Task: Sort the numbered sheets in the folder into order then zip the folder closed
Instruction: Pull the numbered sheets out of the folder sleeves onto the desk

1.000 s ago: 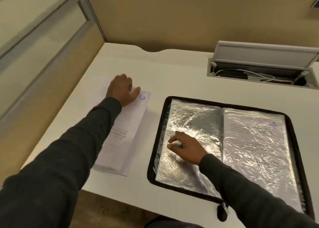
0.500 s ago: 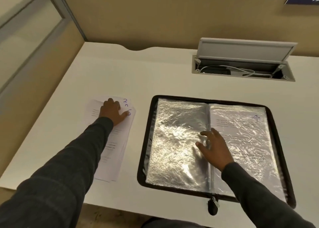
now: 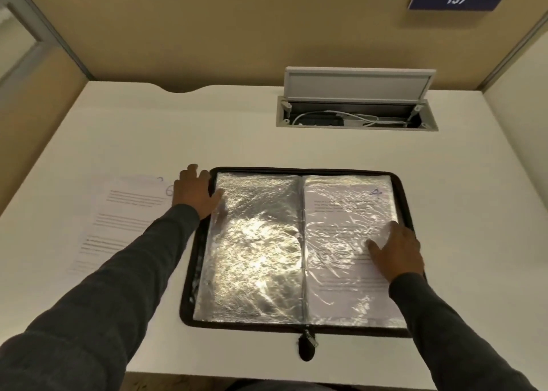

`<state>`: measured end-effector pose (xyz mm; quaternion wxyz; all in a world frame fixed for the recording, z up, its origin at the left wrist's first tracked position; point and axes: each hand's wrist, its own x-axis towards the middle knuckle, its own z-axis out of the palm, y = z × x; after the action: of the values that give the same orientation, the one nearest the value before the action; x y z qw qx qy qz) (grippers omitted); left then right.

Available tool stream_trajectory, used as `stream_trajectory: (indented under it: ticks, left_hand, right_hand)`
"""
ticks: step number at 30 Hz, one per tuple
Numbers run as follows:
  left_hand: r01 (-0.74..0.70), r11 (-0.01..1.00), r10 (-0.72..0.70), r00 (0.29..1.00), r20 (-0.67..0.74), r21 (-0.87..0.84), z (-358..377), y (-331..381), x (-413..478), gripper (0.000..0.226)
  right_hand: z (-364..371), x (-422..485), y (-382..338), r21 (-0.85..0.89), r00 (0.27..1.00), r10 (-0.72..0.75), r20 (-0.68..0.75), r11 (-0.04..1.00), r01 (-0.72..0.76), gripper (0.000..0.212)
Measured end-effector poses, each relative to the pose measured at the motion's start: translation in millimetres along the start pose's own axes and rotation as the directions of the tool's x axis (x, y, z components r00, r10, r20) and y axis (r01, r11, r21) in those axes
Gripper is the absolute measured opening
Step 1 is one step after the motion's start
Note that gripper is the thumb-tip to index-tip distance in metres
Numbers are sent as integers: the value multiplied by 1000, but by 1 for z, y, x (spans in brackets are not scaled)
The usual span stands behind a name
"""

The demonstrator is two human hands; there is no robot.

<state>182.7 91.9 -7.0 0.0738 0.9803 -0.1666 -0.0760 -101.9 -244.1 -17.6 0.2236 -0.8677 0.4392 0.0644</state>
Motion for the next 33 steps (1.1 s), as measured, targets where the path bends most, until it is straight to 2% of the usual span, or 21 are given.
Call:
stream_trajectory:
  ticks: [4, 7, 9, 12, 15, 19, 21, 27, 33]
  left_hand:
    - [-143, 988, 143, 990, -3, -61, 13, 82, -14, 51]
    - [-287, 957, 288, 957, 17, -50, 23, 137, -24, 46]
    - [-364, 930, 366, 930, 27, -43, 27, 168, -27, 46]
    - [-422, 902, 427, 903, 51, -91, 32, 204, -27, 50]
    - [-443, 893, 451, 884, 125, -82, 34, 234, -22, 55]
    - [-480, 877, 450, 843, 295, 30, 40, 265, -10, 68]
    - [-476, 879, 439, 836, 329, 37, 44, 276, -6, 69]
    - [-455, 890, 452, 880, 148, -11, 45, 298, 7, 47]
    - [-391, 903, 417, 897, 144, -179, 32, 300, 21, 17]
  right_hand:
    - [-14, 11, 4, 101, 998, 43, -47, 994, -38, 58]
    - [-21, 23, 10, 237, 998, 37, -58, 971, -22, 44]
    - [-28, 31, 10, 305, 997, 73, -28, 950, -61, 39]
    - [-33, 41, 13, 279, 999, 51, 8, 959, -51, 40]
    - [-35, 50, 18, 253, 999, 41, 15, 966, -44, 39]
    - [-37, 58, 21, 290, 998, 33, 51, 956, -46, 22]
    - [-38, 61, 24, 331, 998, 23, 61, 943, -42, 13]
    - [-38, 62, 38, 454, 997, -75, 24, 889, 56, 7]
    - [-41, 59, 44, 555, 993, -118, 8, 827, 94, 9]
